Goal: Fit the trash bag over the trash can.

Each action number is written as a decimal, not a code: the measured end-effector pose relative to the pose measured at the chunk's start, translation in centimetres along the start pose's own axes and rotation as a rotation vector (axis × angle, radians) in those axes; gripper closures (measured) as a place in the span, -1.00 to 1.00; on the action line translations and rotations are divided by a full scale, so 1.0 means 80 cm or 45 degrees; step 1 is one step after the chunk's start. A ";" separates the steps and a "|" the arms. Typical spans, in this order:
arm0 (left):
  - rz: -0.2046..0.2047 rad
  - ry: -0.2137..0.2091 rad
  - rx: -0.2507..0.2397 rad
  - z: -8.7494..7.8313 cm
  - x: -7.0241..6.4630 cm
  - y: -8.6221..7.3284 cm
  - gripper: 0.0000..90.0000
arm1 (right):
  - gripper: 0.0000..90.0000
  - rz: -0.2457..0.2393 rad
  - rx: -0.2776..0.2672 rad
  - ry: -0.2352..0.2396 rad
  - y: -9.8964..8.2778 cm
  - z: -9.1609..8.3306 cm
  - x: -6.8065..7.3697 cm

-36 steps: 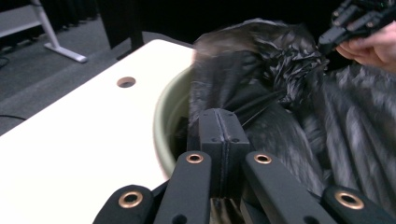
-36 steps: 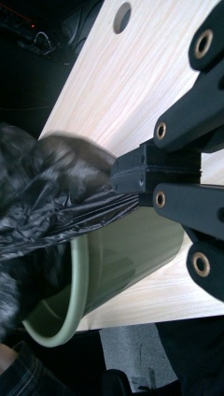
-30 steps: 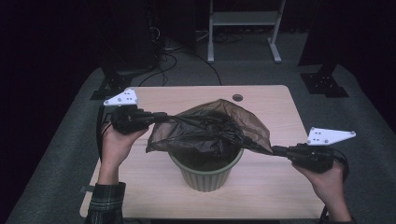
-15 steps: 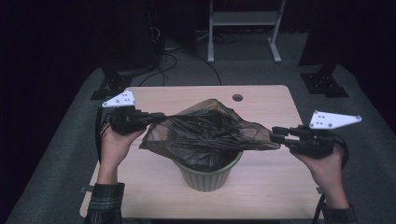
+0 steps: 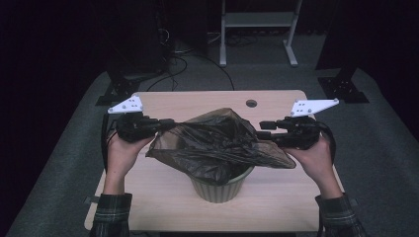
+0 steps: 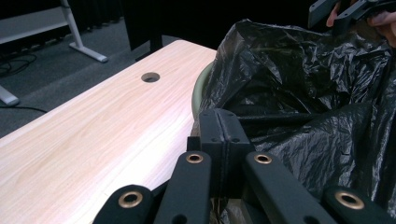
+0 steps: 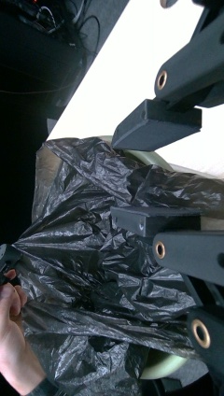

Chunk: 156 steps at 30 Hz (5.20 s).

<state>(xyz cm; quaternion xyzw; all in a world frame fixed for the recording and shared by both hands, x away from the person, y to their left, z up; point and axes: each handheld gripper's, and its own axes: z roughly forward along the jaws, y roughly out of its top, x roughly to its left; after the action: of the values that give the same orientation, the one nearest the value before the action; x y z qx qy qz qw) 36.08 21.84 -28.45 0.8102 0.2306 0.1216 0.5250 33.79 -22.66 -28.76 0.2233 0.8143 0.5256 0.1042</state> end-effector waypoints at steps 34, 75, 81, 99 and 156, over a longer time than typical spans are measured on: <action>-0.045 0.157 0.144 0.057 0.044 -0.026 1.00 | 1.00 0.143 0.109 -0.288 -0.053 0.060 -0.067; -0.080 0.088 0.195 0.052 0.032 -0.055 1.00 | 0.30 -0.002 -0.125 -0.172 0.013 -0.029 -0.044; -0.077 0.085 0.192 0.051 0.032 -0.053 1.00 | 0.30 0.013 -0.127 -0.082 0.033 -0.006 -0.047; -0.072 0.079 0.189 0.048 0.025 -0.056 1.00 | 1.00 0.000 -0.075 0.072 -0.044 -0.021 0.000; -0.072 0.153 0.351 0.076 0.031 -0.080 1.00 | 1.00 -0.069 0.497 0.327 -0.173 0.122 0.123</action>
<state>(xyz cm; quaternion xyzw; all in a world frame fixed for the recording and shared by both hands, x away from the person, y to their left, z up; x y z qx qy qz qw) 39.30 20.45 -36.92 0.8589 0.2989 0.1221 0.3975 25.58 -14.89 -44.79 0.1486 0.9127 0.3794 -0.0312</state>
